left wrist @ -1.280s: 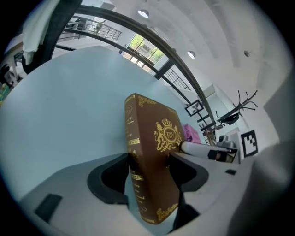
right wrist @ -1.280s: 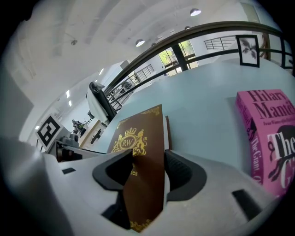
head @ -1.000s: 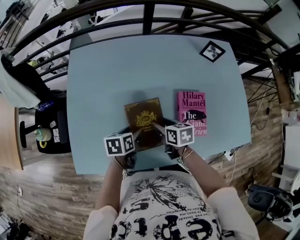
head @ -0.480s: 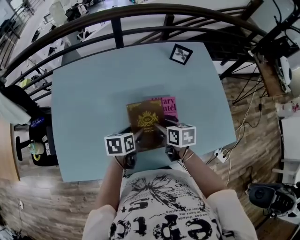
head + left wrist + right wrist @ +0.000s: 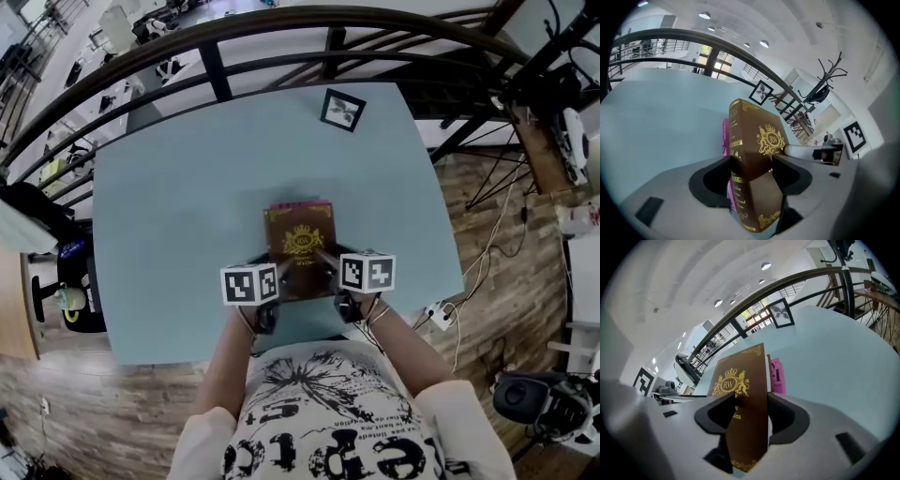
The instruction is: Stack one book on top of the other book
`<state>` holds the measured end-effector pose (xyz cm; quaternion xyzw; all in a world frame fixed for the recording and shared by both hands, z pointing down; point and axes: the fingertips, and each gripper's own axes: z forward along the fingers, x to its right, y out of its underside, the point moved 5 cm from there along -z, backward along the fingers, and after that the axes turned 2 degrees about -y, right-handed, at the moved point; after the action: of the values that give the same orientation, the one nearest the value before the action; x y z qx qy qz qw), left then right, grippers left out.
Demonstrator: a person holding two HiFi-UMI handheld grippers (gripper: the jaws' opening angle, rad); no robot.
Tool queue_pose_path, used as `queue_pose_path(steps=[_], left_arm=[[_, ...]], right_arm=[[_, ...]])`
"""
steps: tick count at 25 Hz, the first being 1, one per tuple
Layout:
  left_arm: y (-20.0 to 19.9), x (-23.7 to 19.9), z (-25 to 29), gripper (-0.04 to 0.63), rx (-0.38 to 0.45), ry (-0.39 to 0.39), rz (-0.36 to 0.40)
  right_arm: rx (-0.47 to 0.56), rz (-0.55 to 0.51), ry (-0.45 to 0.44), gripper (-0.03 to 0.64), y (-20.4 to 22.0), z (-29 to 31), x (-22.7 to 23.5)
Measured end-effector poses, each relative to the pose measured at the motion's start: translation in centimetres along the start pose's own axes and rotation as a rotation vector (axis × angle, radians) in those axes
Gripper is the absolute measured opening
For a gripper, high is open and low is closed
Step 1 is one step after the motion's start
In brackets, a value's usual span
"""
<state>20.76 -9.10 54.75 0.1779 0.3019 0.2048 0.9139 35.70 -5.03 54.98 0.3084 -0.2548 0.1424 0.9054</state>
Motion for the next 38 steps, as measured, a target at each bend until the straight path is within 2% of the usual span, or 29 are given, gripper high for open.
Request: queue_pose_path(steps=[7, 12, 23, 26, 29, 30, 31, 34, 38], left_arm=[[-0.6, -0.5, 2.3, 0.268, -0.012, -0.020, -0.048], [-1.0, -1.2, 2.9, 0.268, -0.021, -0.108, 0.018], [-1.3, -1.5, 3.0, 0.268, -0.013, -0.067, 0.007], [-2.6, -1.0, 1.8, 0.268, 0.057, -0.064, 0.026], [-4.2, -0.6, -0.6, 0.264, 0.133, -0.120, 0.091], [-4.4, -0.6, -1.4, 0.246, 0.156, -0.144, 0.113], [-4.7, -0.6, -2.1, 0.202, 0.183, -0.166, 0.127], [-5.3, -0.5, -4.6, 0.051, 0.287, -0.196, 0.129], [-5.9, -0.1, -7.9, 0.020, 0.401, -0.196, 0.188]], right_arm=[[-0.032, 0.033, -0.005, 0.206, -0.6, 1.6, 2.1], [-0.058, -0.017, 0.003, 0.179, -0.6, 2.6, 2.2], [-0.046, -0.005, -0.008, 0.192, -0.8, 2.7, 2.3], [-0.047, -0.084, -0.001, 0.177, -1.1, 2.2, 1.8], [-0.004, -0.157, 0.018, 0.201, -1.9, 1.0, 1.0], [0.026, -0.178, 0.038, 0.200, -2.4, 0.4, 0.8], [0.058, -0.199, 0.061, 0.198, -2.9, -0.1, 0.6], [0.138, -0.276, 0.111, 0.118, -4.4, -1.5, -0.9], [0.212, -0.403, 0.094, -0.005, -5.5, -2.8, -4.3]])
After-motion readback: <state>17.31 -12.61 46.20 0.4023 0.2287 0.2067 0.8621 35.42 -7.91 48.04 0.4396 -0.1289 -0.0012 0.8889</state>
